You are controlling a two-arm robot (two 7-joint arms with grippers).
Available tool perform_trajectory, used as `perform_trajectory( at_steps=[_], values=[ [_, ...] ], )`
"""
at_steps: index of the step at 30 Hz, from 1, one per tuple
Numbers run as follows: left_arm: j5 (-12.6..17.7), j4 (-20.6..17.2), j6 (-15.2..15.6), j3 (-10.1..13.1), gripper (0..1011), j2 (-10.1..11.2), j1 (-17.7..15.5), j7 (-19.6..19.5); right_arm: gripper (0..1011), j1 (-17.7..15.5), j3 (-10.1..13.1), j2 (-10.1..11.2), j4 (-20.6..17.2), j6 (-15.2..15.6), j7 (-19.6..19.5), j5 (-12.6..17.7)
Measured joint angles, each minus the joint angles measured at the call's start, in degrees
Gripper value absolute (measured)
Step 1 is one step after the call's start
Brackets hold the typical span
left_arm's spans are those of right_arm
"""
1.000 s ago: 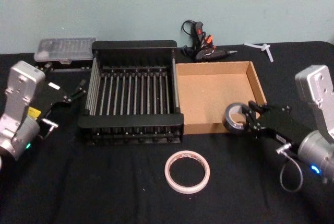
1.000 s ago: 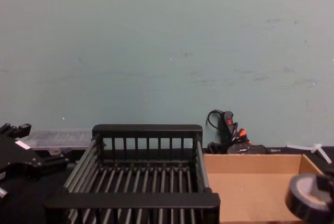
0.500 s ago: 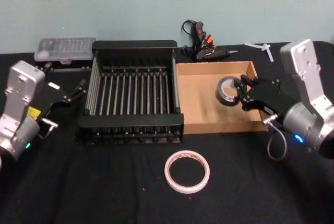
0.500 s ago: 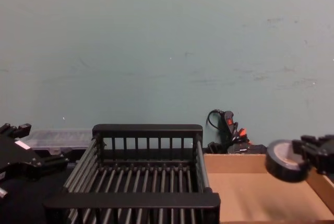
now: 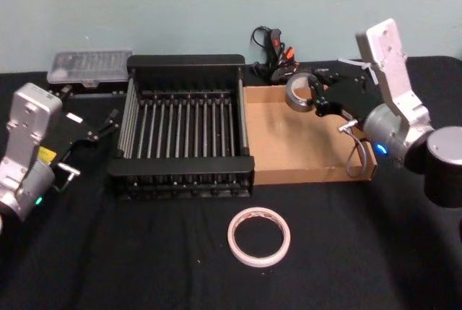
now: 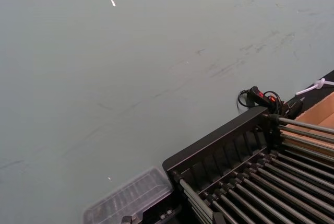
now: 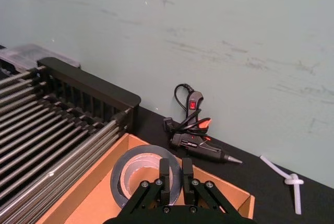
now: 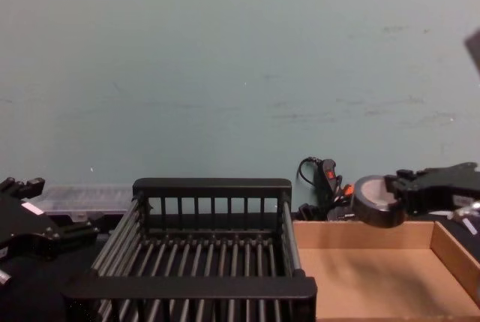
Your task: Pick up the white tape and place it into the black box , Pick up the silver tape and place it into the brown box.
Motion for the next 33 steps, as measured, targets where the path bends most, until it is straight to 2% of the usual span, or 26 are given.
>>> perform_trajectory(
  at_steps=[5, 10, 33],
  values=[
    [0.00, 0.00, 0.00, 0.00, 1001, 0.00, 0.00, 0.00, 139, 3.39, -1.02, -1.94, 5.21, 0.61, -0.16, -1.45],
    [0.00, 0.00, 0.00, 0.00, 1001, 0.00, 0.00, 0.00, 139, 4.62, -1.53, -3.13, 8.34, 1.42, -0.09, -2.36],
    [0.00, 0.00, 0.00, 0.00, 1001, 0.00, 0.00, 0.00, 139, 4.38, -0.74, -4.98, 12.87, 3.73, 0.08, -4.03]
  ],
)
